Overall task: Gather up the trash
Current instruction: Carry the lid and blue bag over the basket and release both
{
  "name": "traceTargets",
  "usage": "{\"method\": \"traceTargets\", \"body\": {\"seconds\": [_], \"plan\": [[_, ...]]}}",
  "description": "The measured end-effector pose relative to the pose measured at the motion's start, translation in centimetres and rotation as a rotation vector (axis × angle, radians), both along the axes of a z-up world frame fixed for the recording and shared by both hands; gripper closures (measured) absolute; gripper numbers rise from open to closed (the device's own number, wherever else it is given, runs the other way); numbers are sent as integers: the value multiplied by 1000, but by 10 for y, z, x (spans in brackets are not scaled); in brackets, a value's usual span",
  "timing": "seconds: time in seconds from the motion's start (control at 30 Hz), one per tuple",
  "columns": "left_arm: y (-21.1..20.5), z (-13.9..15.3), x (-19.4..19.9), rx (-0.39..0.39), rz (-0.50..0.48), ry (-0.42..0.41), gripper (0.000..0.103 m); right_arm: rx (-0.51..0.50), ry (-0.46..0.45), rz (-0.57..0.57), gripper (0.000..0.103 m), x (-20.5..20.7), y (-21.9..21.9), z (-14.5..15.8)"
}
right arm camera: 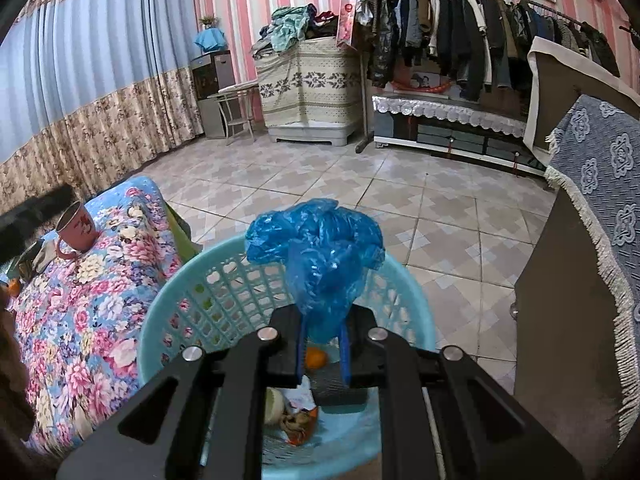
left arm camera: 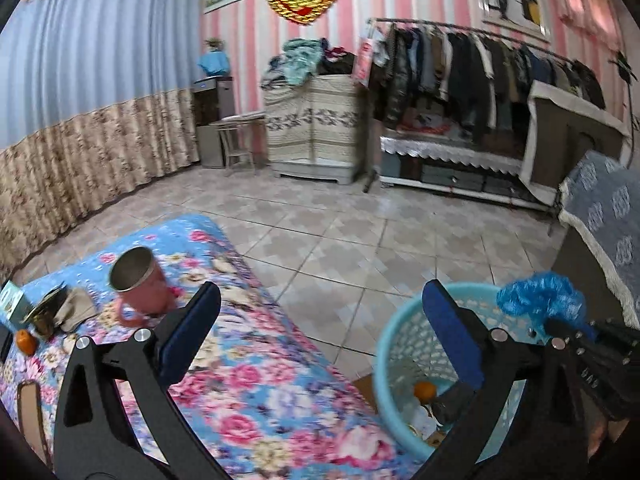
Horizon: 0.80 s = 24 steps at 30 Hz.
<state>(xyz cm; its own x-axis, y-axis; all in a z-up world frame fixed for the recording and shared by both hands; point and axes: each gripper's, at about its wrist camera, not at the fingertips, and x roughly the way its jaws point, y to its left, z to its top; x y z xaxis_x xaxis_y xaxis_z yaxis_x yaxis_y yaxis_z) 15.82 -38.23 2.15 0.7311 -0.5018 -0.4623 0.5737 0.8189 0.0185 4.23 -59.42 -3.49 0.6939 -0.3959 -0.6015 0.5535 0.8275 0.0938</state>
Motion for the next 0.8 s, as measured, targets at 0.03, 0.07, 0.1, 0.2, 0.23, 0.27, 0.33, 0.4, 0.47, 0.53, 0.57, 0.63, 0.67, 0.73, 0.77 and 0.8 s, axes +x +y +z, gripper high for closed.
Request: {"method": "traceTargets", "body": {"seconds": [0.03, 0.07, 0.1, 0.2, 0.23, 0.27, 0.33, 0.4, 0.47, 0.53, 0.57, 0.63, 0.67, 0.73, 0.77, 0.8], "plan": [[7, 2, 3, -5, 18, -3, 5, 1, 2, 2, 90, 3, 1, -2], [11, 3, 4, -6, 28, -7, 5, 1, 7, 4, 90, 7, 2, -4], [17, 4, 6, -8, 44, -11, 5, 1, 12, 4, 90, 12, 5, -6], [33, 5, 9, -18, 69, -4, 5, -3, 32, 2, 90, 24, 8, -12], [38, 5, 10, -20, 78, -2, 5, -5, 39, -1, 90, 27, 7, -13], [43, 5, 11, -22, 85, 0, 5, -6, 46, -7, 90, 30, 7, -15], [50, 4, 12, -26, 102, 5, 5, 2, 49, -13, 89, 36, 7, -18], [58, 3, 15, -27, 115, 14, 5, -4, 55, -17, 89, 41, 9, -19], [63, 2, 18, -25, 129, 18, 5, -5, 62, -18, 89, 46, 11, -21], [68, 0, 20, -21, 139, 21, 5, 0, 68, -13, 73, 51, 13, -23], [70, 0, 21, -20, 146, 22, 5, -3, 72, -13, 60, 53, 14, -24], [75, 0, 25, -24, 155, 33, 5, -11, 54, -12, 28, 53, 17, -23], [78, 0, 26, -25, 159, 35, 5, -16, 41, -5, 28, 52, 18, -22], [84, 1, 27, -28, 168, 30, 5, -36, 46, -6, 20, 53, 22, -19], [85, 1, 26, -28, 170, 29, 5, -45, 43, -8, 17, 52, 23, -18], [88, 1, 26, -26, 171, 27, 5, -52, 32, -11, 14, 50, 24, -16]]}}
